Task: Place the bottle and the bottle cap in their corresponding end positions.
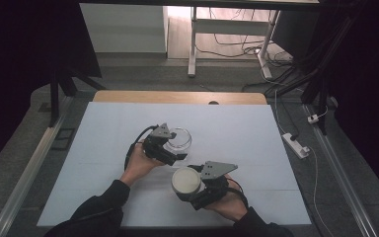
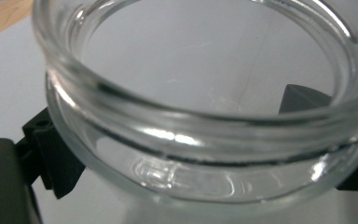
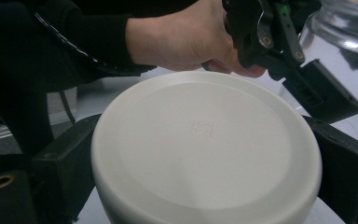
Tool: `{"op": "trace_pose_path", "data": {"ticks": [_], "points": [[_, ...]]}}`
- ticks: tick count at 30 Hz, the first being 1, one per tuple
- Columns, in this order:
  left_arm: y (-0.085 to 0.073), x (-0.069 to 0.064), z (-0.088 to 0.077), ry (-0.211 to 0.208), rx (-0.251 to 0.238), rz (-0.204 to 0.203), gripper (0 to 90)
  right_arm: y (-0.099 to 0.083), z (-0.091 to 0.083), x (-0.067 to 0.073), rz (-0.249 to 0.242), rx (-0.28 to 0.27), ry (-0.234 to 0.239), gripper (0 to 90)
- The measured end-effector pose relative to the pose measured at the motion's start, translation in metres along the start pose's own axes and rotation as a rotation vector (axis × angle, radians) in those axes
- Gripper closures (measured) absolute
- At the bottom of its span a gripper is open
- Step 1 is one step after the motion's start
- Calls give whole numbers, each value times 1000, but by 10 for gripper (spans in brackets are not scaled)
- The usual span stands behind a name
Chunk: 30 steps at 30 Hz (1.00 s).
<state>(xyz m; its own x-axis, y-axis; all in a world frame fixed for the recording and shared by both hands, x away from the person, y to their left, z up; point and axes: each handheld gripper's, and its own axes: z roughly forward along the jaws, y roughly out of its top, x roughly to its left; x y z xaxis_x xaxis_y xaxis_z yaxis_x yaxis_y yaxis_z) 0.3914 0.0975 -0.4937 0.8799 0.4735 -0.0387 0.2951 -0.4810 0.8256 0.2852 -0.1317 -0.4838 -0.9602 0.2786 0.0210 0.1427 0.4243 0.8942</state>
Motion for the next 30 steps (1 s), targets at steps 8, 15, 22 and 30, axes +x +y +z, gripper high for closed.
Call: {"op": "trace_pose_path", "data": {"ticks": [8, 15, 22, 30], "points": [[-1, 2, 10, 6, 4, 2, 78, -12, 15, -8, 26, 42, -7, 71], [-6, 4, 18, 12, 16, 5, 77, -17, 26, -10, 29, 74, -10, 71], [-9, 6, 22, 18, 22, 4, 78, -23, 39, -10, 27, 136, -11, 70], [-12, 5, 26, 27, 25, 17, 77, -29, 46, -15, 42, 201, -20, 70]]}}
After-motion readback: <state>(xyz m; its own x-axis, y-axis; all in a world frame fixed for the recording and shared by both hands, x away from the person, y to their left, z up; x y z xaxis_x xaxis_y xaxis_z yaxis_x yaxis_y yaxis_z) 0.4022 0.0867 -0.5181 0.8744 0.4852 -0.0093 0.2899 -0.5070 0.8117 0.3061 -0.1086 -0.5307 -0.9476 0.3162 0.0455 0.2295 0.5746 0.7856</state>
